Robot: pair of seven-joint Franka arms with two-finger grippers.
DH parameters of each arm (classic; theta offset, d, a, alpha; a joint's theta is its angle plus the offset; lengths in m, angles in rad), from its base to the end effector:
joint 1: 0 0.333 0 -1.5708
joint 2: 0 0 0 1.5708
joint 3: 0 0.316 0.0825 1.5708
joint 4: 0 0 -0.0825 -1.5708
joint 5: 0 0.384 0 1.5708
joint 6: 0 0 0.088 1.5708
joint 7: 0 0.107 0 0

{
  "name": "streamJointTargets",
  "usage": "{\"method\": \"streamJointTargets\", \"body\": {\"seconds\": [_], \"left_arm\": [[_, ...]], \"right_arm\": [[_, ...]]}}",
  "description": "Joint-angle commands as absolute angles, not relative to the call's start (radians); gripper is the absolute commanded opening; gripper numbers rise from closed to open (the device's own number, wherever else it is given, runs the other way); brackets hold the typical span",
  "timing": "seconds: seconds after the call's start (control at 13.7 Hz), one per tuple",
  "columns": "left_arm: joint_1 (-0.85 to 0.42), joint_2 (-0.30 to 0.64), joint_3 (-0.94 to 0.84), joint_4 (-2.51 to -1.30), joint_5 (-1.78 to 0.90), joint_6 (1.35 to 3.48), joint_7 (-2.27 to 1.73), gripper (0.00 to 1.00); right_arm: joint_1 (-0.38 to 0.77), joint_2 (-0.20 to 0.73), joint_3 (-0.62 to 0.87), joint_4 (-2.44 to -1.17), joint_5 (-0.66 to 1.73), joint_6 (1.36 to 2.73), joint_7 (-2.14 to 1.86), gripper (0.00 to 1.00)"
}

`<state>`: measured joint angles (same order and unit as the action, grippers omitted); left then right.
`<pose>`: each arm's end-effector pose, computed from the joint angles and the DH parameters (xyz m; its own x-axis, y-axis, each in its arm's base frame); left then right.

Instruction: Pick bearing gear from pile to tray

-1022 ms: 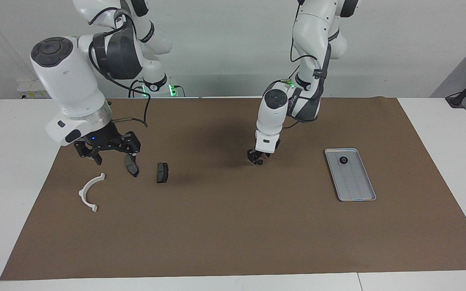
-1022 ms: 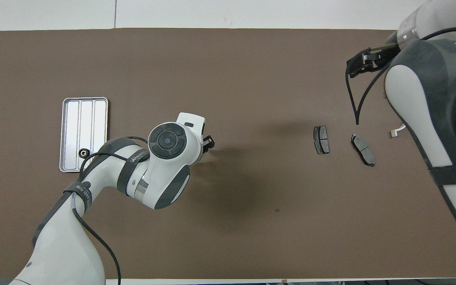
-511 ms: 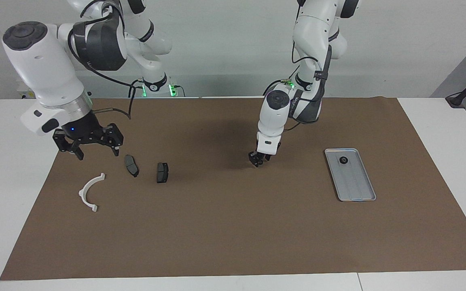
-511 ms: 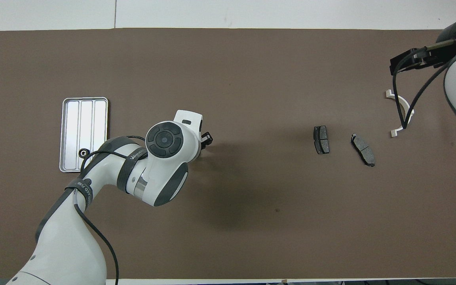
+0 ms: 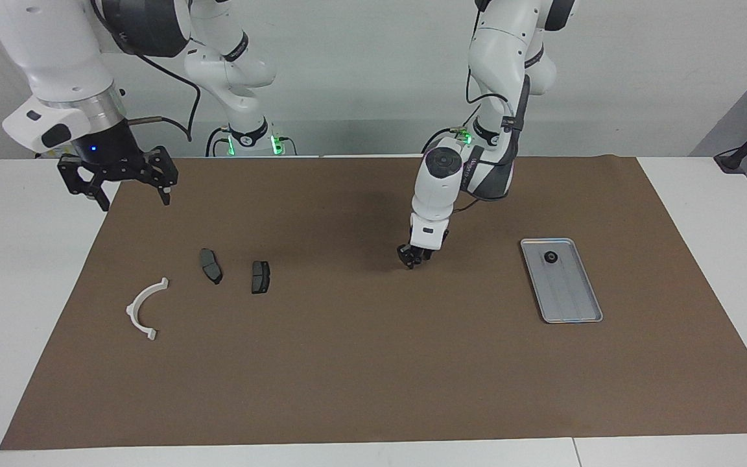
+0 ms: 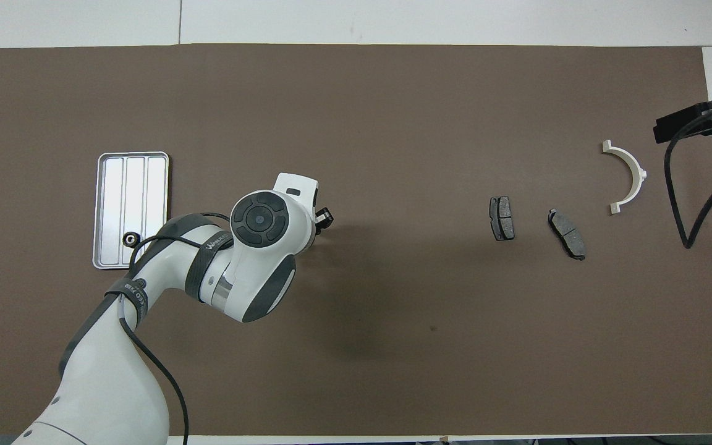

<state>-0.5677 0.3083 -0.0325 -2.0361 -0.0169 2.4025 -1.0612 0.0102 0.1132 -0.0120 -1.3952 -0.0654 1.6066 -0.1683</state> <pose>0.4962 -0.3390 0.2982 0.8891 0.4575 0.0091 0.4562 -0.8878 0.0614 0.5938 -0.0074 0.6463 0.9821 0.1679 0.0854 0.1610 -0.9835 0.0820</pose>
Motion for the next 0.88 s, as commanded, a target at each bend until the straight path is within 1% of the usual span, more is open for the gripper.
{"method": "streamJointTargets", "body": {"seconds": [0.0, 0.15, 0.29, 0.44, 0.58, 0.66, 0.73, 0.8], "left_arm": [[-0.578, 0.311, -0.025, -2.048, -0.008, 2.425, -1.077, 0.54], [-0.578, 0.311, -0.025, -2.049, -0.008, 2.425, -1.077, 0.51], [-0.580, 0.311, -0.025, -2.051, -0.008, 2.425, -1.077, 0.46], [-0.580, 0.311, -0.025, -2.052, -0.006, 2.424, -1.091, 0.35], [-0.581, 0.310, -0.021, -2.043, -0.006, 2.386, -1.101, 0.16], [-0.578, 0.305, -0.021, -2.025, 0.012, 2.341, -1.100, 0.13], [-0.562, 0.289, -0.017, -2.016, 0.032, 2.326, -1.092, 0.13], [-0.519, 0.241, -0.011, -2.020, 0.032, 2.313, -1.072, 0.13]], "right_arm": [[0.072, 0.008, -0.092, -1.544, -0.042, 1.624, -0.193, 1.00], [0.106, -0.014, -0.135, -1.575, -0.017, 1.615, -0.190, 1.00], [0.100, -0.014, -0.135, -1.585, -0.015, 1.614, -0.190, 1.00], [0.095, -0.005, -0.130, -1.568, 0.009, 1.594, -0.180, 1.00], [0.078, -0.005, -0.129, -1.555, 0.035, 1.572, -0.129, 1.00], [0.077, -0.005, -0.124, -1.552, 0.034, 1.568, -0.105, 1.00], [0.078, -0.005, -0.123, -1.554, 0.035, 1.568, -0.065, 1.00], [0.081, -0.005, -0.123, -1.554, 0.035, 1.568, -0.028, 1.00]]}}
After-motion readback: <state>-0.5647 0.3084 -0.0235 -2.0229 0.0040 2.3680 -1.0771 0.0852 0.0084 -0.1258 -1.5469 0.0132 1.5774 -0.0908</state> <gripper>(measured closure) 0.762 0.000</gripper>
